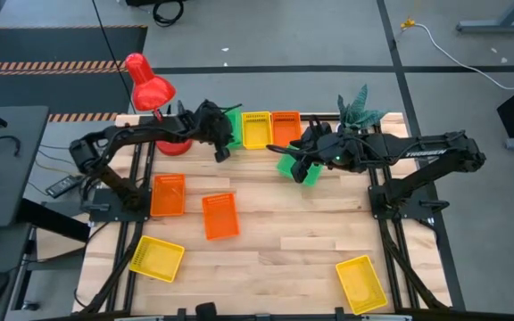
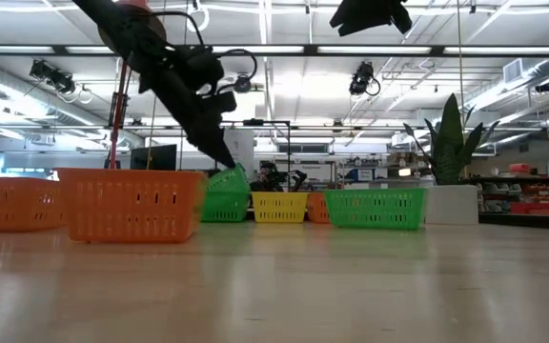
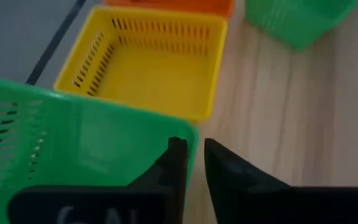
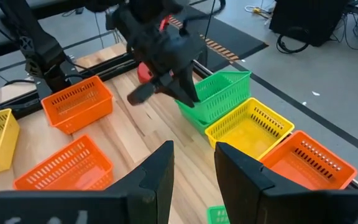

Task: Stack baskets by color
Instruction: Stack the bottom green bin on top of the top green bin

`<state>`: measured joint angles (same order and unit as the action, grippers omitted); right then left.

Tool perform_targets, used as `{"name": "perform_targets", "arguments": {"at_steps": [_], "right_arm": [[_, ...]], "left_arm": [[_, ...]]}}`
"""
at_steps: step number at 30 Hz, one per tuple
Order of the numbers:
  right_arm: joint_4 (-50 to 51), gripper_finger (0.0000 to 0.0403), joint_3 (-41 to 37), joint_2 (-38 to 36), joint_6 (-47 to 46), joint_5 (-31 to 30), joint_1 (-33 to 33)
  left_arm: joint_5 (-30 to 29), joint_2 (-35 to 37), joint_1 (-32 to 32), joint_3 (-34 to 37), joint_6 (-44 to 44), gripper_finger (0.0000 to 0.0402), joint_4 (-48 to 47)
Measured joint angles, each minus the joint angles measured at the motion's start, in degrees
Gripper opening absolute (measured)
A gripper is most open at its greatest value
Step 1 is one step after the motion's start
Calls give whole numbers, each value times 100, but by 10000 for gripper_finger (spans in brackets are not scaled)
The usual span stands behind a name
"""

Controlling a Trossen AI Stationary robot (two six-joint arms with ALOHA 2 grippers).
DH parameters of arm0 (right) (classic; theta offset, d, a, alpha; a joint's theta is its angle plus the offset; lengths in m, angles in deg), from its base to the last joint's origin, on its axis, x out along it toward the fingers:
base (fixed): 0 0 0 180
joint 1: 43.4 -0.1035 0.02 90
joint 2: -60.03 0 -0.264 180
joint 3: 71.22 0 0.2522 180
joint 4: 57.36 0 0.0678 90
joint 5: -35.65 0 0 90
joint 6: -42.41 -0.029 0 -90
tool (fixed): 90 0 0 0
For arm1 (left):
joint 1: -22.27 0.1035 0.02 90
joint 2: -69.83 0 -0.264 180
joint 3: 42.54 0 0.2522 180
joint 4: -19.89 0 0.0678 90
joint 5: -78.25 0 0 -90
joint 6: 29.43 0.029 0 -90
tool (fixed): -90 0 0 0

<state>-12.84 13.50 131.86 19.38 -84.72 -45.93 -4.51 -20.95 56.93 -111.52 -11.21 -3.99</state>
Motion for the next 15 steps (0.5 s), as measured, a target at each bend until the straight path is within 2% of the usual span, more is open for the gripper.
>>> {"name": "perform_targets", "arguments": {"at_steps": [9, 15], "right_arm": [[8, 121, -2, 0, -89, 42, -2], [20, 121, -2, 0, -102, 61, -7]], "left_arm": [[-134, -143, -193, -7, 349, 11, 194], [-340, -134, -364, -454, 786, 9, -531]]}}
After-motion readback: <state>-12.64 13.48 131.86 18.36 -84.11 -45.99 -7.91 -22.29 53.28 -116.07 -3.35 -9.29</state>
